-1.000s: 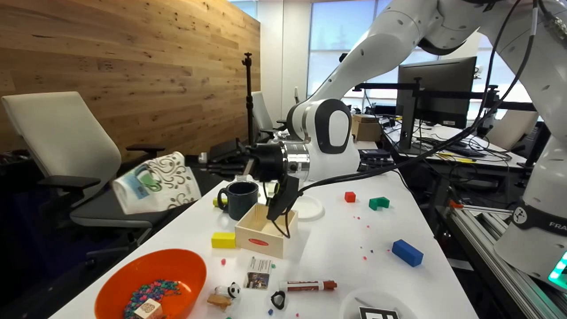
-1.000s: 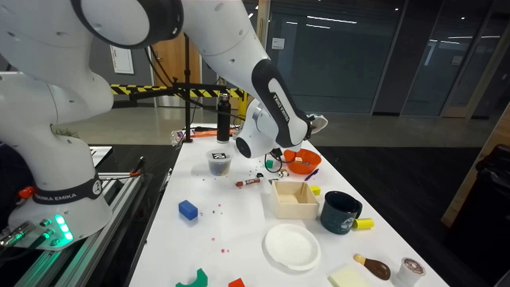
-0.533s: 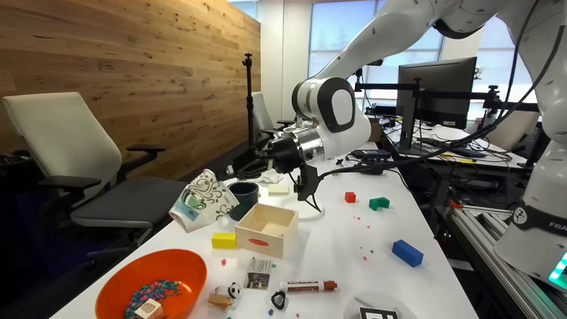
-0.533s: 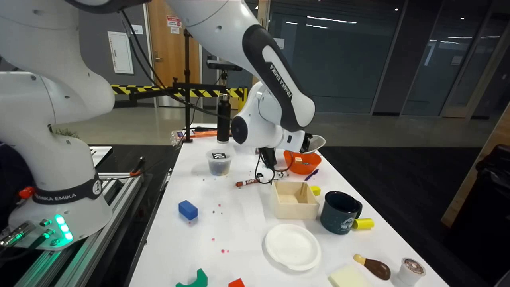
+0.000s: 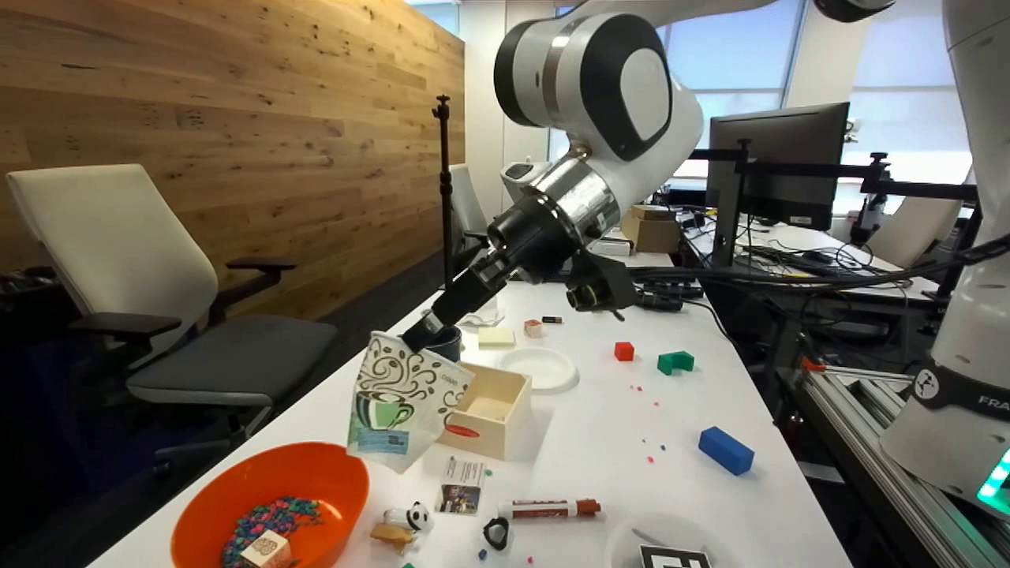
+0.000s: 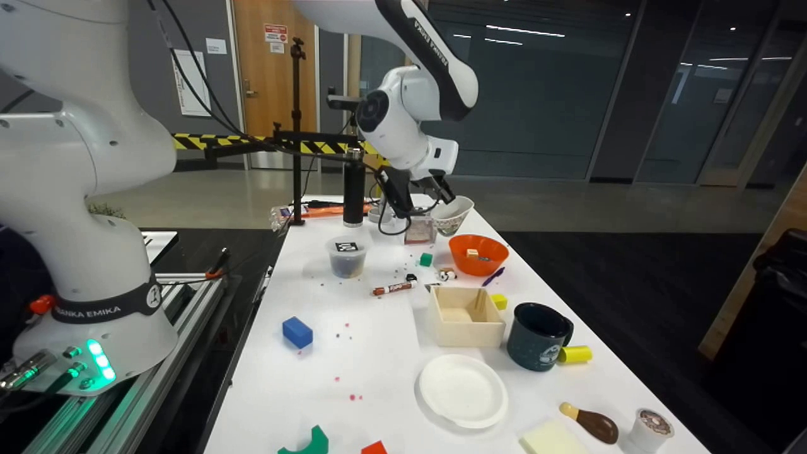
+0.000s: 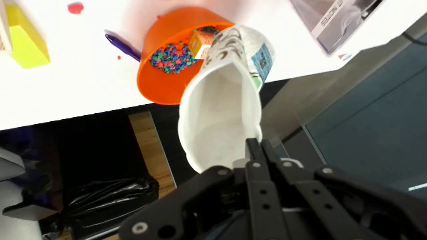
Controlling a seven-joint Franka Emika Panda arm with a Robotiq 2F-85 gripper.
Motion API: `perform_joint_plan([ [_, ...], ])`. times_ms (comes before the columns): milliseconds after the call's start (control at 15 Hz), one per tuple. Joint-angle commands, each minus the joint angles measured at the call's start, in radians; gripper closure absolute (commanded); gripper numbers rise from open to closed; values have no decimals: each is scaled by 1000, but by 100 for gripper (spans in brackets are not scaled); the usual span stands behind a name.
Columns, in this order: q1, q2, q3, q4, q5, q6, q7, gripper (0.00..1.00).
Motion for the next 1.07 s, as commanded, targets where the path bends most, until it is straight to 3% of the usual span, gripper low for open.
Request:
perform_joint_plan([
  [0,112,-83,-4,71,-8,250,4,99],
  [200,217,-106,-25,120,-57,449,10,99],
  [533,421,-73,-132,146,-245,711,67,99],
  [800,677,-7,-356,150,-373,852,83,99],
  [1000,816,73,-477,165,-441,888,108,99],
])
